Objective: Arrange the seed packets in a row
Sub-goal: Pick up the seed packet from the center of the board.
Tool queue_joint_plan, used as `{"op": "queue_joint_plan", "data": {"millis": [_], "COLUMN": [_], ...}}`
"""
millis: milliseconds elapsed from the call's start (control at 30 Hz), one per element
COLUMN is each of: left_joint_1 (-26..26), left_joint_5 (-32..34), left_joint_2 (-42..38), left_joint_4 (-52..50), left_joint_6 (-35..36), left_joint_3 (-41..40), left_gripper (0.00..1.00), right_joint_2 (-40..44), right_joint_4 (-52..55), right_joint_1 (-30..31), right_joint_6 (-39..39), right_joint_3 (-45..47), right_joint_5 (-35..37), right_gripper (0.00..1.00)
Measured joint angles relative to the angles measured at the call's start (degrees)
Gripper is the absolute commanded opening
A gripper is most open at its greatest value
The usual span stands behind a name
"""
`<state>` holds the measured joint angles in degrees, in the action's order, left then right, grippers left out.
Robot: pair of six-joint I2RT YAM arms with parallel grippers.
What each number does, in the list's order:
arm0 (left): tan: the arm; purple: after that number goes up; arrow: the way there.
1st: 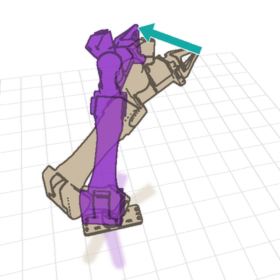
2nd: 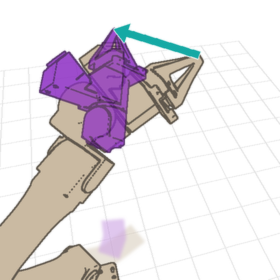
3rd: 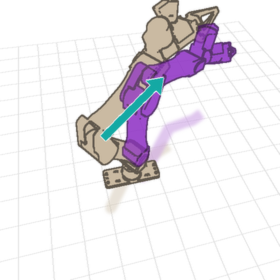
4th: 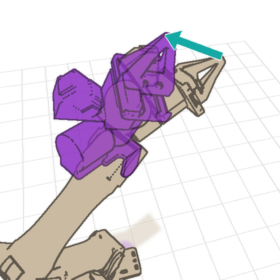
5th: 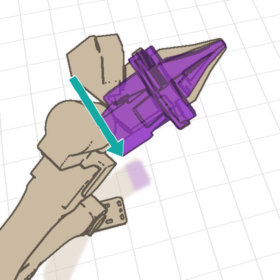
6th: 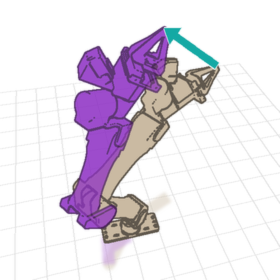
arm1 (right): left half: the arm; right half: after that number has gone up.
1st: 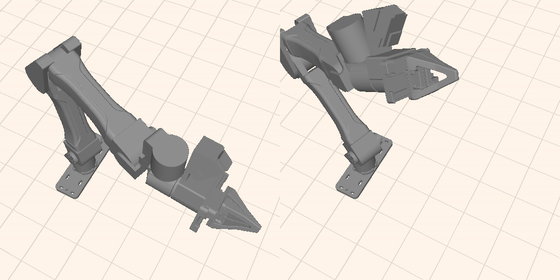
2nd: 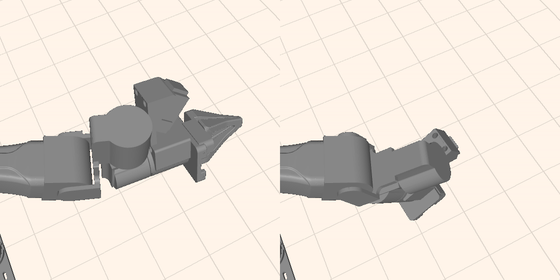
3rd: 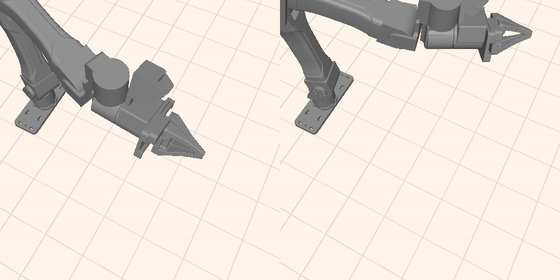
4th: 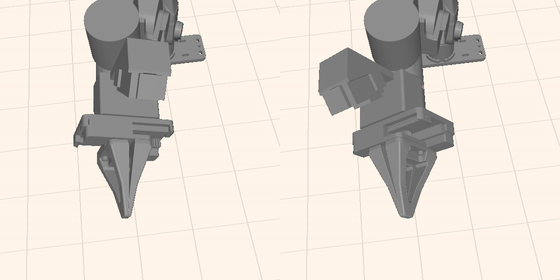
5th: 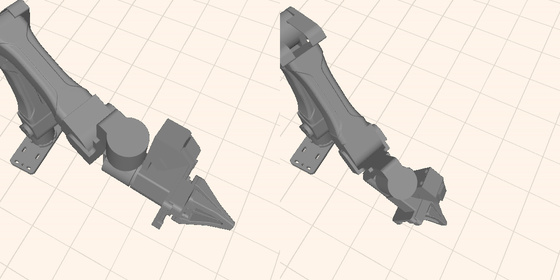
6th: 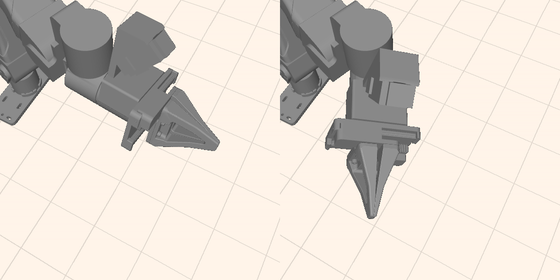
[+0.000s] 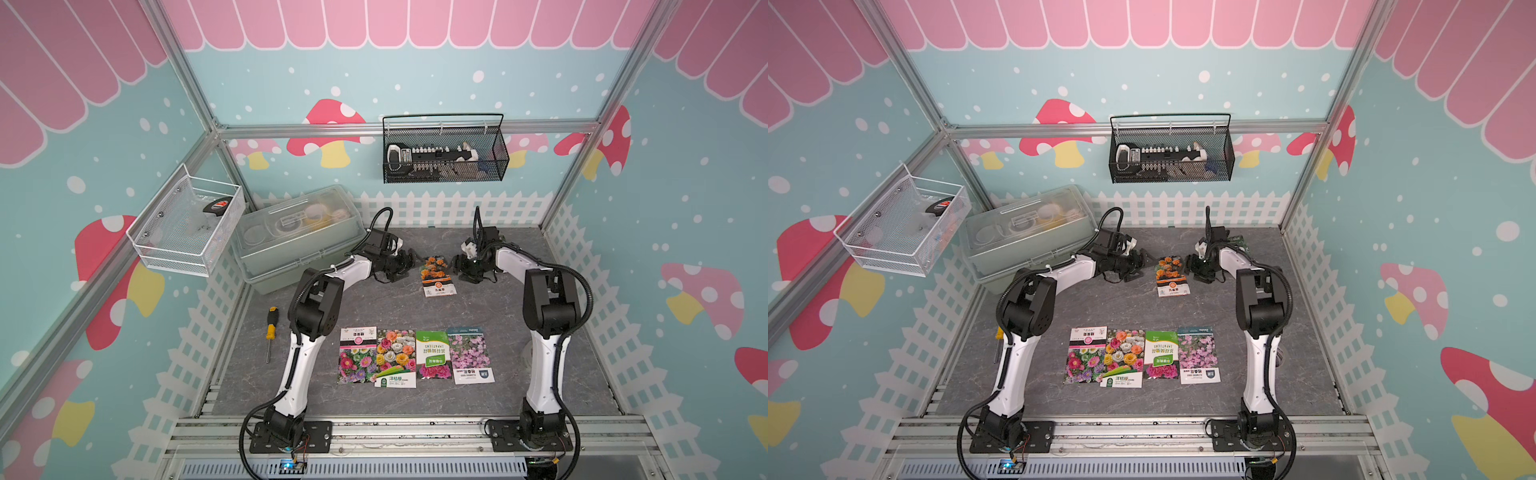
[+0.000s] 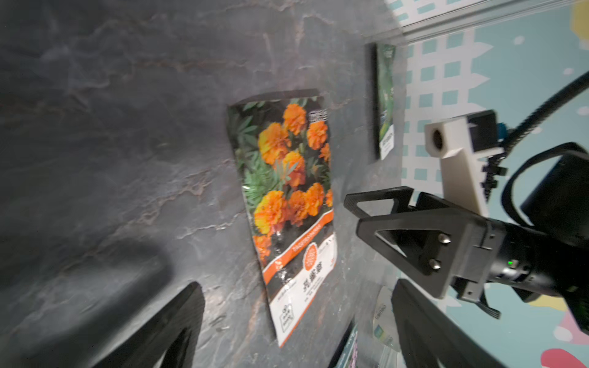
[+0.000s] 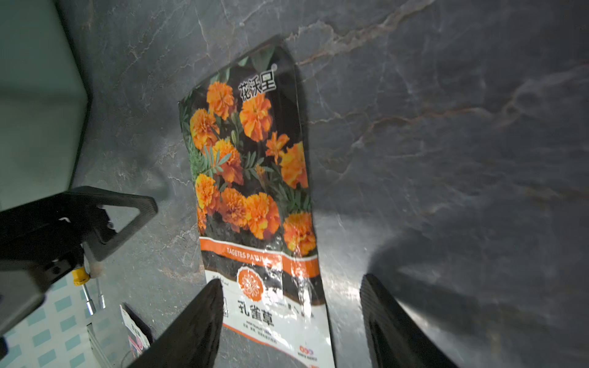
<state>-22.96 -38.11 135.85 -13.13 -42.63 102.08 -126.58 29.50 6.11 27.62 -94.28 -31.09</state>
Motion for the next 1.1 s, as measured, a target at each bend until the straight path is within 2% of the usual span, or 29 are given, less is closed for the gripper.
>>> {"op": "queue_joint_plan", "data": {"millis": [200, 367, 567, 733, 1100], "left_joint_1": [-1.84, -3.45, -3.8, -3.41, -2.97], "left_joint_5": [0.7, -1.2, -3.72, -5.73, -8.02], "left_joint_2": [1.55, 3.19, 4.02, 4.02, 4.02], "left_joint_4": [-1.29, 1.27, 6.25, 12.66, 19.32], "left_joint_6": [-0.02, -1.81, -5.77, -9.99, -13.81], "left_joint_3": [2.75, 4.07, 2.93, 0.0, -3.17], "left_gripper": [0.92, 0.91, 0.88, 0.87, 0.85], "right_joint_2": [-1.01, 0.09, 0.68, 0.76, 0.79], "right_joint_4": [-5.62, -19.91, -31.58, -35.65, -36.54], "right_joint_1": [-0.35, -0.59, -0.66, -0.63, -0.66], "right_joint_6": [1.6, 6.86, 11.85, 14.12, 15.21], "right_joint_3": [1.42, 9.81, 16.22, 18.71, 20.33], "right_joint_5": [-6.25, -14.78, -20.41, -21.35, -19.06], "right_gripper": [0.7, 0.7, 0.69, 0.56, 0.3]}}
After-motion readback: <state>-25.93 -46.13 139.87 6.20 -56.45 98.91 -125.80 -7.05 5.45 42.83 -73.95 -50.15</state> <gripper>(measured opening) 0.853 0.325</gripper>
